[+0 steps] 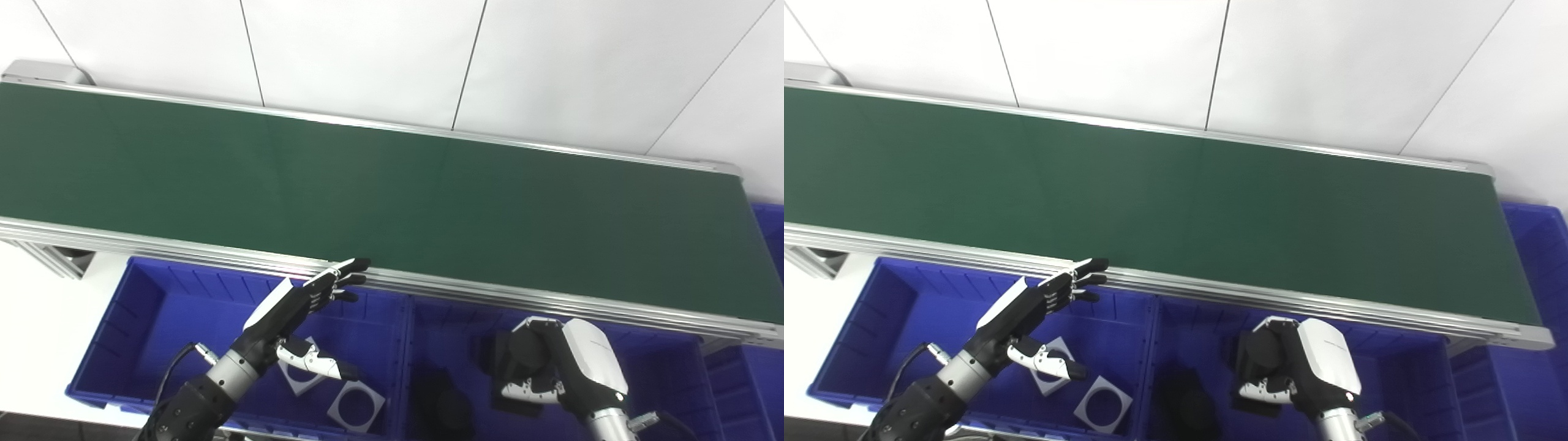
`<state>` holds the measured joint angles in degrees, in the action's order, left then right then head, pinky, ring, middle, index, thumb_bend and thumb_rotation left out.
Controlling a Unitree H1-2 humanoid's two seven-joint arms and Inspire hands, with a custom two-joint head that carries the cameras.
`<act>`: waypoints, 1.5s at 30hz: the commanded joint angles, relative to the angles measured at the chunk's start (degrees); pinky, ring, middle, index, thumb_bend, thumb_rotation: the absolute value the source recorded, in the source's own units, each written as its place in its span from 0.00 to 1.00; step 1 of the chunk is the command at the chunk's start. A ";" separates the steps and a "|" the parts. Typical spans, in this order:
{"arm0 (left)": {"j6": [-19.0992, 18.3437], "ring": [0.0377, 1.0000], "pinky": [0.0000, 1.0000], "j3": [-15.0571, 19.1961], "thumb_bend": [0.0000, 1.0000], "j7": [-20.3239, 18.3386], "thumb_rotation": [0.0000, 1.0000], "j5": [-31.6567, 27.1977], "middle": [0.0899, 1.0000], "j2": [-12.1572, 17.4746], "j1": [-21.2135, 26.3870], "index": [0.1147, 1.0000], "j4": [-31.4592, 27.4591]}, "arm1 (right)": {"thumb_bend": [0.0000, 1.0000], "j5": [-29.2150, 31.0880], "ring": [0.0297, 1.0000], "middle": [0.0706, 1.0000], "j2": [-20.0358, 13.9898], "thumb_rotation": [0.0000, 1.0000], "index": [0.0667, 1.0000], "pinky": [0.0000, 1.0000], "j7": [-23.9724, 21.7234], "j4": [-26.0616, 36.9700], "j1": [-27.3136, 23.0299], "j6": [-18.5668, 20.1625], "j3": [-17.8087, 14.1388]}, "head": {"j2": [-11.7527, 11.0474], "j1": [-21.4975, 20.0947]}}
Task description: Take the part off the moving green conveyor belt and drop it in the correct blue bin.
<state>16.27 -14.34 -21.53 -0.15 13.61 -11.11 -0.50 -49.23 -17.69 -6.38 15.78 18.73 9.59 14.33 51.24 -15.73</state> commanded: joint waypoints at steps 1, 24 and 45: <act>0.23 0.89 0.81 0.63 0.99 -0.10 0.27 -1.24 0.93 0.60 0.50 0.90 -1.91 | 0.51 -3.76 0.68 0.62 -1.60 0.09 0.45 0.62 -4.57 2.60 -0.93 2.85 0.73 | -0.03 -0.16; -0.14 0.89 0.82 1.62 1.00 -0.85 0.30 -1.55 0.92 1.91 -0.32 0.89 -2.66 | 0.92 2.73 1.00 0.98 4.66 0.42 0.98 0.99 -5.81 7.80 4.11 0.38 -0.20 | 0.11 0.19; 0.31 0.90 0.81 1.94 0.98 -0.59 0.28 -0.28 0.93 1.80 -0.77 0.90 -2.58 | 0.89 34.75 0.96 0.97 9.61 0.49 1.00 0.91 2.54 -3.68 4.68 -17.99 -4.59 | -0.96 4.01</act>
<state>14.83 -12.72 -22.57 -0.15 15.20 -12.43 -1.87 -15.54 -8.17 -4.40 11.51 23.54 -4.57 9.93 50.27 -11.78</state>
